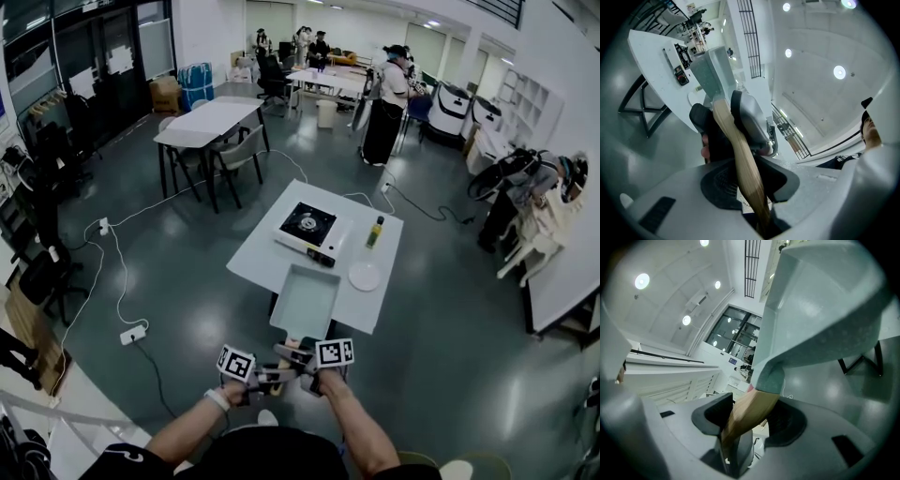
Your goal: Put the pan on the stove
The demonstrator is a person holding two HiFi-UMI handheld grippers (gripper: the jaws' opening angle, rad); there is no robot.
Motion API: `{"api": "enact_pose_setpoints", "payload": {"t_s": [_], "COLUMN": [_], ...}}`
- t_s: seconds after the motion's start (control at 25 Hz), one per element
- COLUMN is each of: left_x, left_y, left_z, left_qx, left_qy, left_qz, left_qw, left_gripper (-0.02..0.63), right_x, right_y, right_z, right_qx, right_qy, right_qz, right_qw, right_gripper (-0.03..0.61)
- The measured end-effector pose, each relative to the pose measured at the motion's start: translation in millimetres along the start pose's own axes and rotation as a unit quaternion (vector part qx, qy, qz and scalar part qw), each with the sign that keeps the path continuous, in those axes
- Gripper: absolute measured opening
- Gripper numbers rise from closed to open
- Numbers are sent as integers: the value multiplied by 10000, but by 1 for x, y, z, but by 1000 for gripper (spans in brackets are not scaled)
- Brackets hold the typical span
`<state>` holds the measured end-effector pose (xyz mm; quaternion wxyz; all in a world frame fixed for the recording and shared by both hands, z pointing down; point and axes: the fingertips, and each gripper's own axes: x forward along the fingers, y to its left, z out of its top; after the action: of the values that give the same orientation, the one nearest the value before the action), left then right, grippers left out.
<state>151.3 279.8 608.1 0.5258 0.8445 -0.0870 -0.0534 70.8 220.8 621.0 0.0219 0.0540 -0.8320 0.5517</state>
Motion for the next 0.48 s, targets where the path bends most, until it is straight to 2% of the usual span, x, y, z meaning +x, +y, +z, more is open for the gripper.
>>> {"api": "enact_pose_setpoints", "payload": {"t_s": [0.08, 0.2, 0.32, 0.36, 0.48], "left_x": [-6, -18, -27, -31, -41], "left_y": [5, 10, 17, 19, 23], "left_z": [4, 4, 15, 17, 21], "left_qx": [-97, -662, -101, -54, -107], "left_qy": [36, 53, 159, 175, 211], "left_qz": [13, 53, -13, -7, -26], "left_qw": [9999, 9978, 9998, 9998, 9997], "left_gripper": [86, 87, 89, 89, 89], "right_x": [7, 19, 31, 34, 44], "right_y": [-3, -7, -10, -12, -16], "right_z": [5, 11, 13, 13, 18], "right_qx": [28, -53, 155, 242, 33], "right_qy": [-43, -109, -218, -250, -240], "right_qz": [-31, -34, 45, 29, -69], "right_qw": [10000, 9999, 9996, 9994, 9997], "right_gripper": [201, 201, 201, 201, 201]}}
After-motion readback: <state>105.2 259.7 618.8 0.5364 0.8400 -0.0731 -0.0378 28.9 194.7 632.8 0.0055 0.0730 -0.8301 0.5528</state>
